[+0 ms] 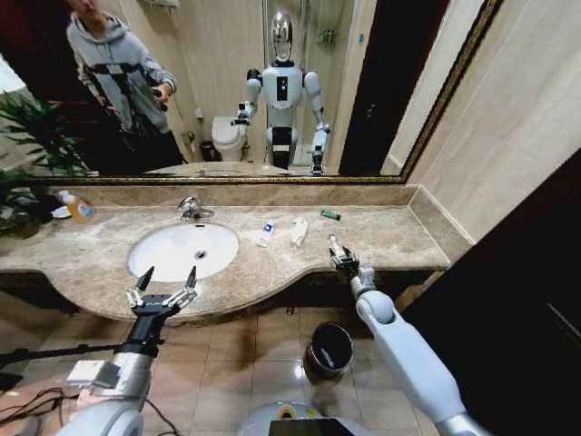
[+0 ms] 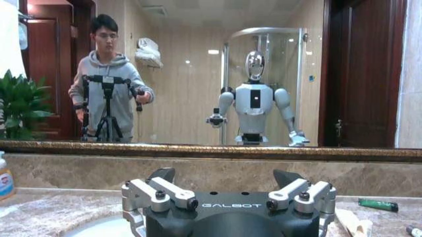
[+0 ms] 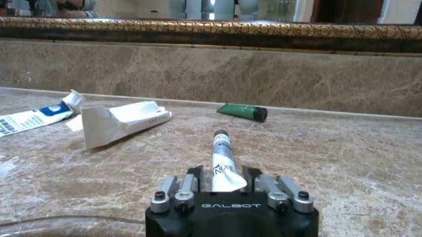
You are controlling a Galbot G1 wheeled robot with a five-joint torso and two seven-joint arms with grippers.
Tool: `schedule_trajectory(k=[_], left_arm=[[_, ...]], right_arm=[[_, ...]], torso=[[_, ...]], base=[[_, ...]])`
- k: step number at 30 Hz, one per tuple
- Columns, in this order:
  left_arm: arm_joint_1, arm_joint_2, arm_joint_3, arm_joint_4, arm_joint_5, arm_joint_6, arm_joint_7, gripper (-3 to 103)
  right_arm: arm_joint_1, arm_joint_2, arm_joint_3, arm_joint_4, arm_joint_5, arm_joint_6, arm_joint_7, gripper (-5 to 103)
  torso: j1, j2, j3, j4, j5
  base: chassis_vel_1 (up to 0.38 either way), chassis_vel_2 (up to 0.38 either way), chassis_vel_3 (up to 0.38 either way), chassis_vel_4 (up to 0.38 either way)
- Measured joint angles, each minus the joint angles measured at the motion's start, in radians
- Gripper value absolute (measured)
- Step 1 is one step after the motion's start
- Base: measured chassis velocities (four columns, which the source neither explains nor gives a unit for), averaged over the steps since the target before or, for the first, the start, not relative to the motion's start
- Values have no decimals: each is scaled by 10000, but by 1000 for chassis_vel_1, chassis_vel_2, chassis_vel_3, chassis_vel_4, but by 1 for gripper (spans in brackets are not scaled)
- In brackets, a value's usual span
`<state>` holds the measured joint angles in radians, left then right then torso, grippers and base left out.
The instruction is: Pick up the trash from the sink and place it in the trash bin.
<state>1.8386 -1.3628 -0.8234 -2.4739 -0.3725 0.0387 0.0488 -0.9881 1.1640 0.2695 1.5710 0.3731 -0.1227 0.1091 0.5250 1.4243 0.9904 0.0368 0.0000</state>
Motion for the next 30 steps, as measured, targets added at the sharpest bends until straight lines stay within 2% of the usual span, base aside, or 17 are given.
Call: schedule_trajectory(k=[3, 5, 8, 10, 12, 19, 24, 28, 30], left_arm=[[0, 0, 0, 0, 0, 0, 0, 100], [0, 0, 0, 1, 0, 0, 0, 100], [0, 0, 0, 0, 0, 0, 0, 100], [0, 0, 0, 0, 0, 0, 0, 100], [0, 0, 0, 0, 0, 0, 0, 100], [0, 0, 0, 0, 0, 0, 0, 100], [0, 0, 0, 0, 0, 0, 0, 100], [0, 0, -1, 0, 0, 0, -2, 100], [0, 1, 0, 0, 0, 0, 0, 100]], right_arm=[[-30, -2, 13, 44, 41, 79, -31, 25], [-41, -2, 14, 63, 47, 85, -31, 25], [-79, -19, 21, 96, 118, 226, -81, 14], [-87, -24, 21, 97, 132, 261, -95, 14], [-125, -36, 23, 115, 155, 317, -130, 4], [-255, -52, 103, 342, 259, 333, -129, 1], [-789, -308, 437, 1467, 693, 334, -46, 1], [-1835, -390, 741, 2744, 1113, 709, 348, 1], [-2916, -118, 1039, 3528, 1023, 1082, 546, 1]], torso=[[0, 0, 0, 0, -1], [0, 0, 0, -1, -1], [0, 0, 0, -1, 0], [0, 0, 0, 0, 0], [0, -1, 0, 0, 0], [0, -2, 1, 0, 3], [0, -2, 1, 1, 0], [0, -1, 1, -2, 0], [0, -1, 0, -3, 0]], base=[[0, 0, 0, 0], [0, 0, 0, 0], [0, 0, 0, 0], [0, 0, 0, 0], [0, 0, 0, 0], [0, 0, 0, 0], [0, 0, 0, 0], [0, 0, 0, 0], [0, 0, 0, 0]])
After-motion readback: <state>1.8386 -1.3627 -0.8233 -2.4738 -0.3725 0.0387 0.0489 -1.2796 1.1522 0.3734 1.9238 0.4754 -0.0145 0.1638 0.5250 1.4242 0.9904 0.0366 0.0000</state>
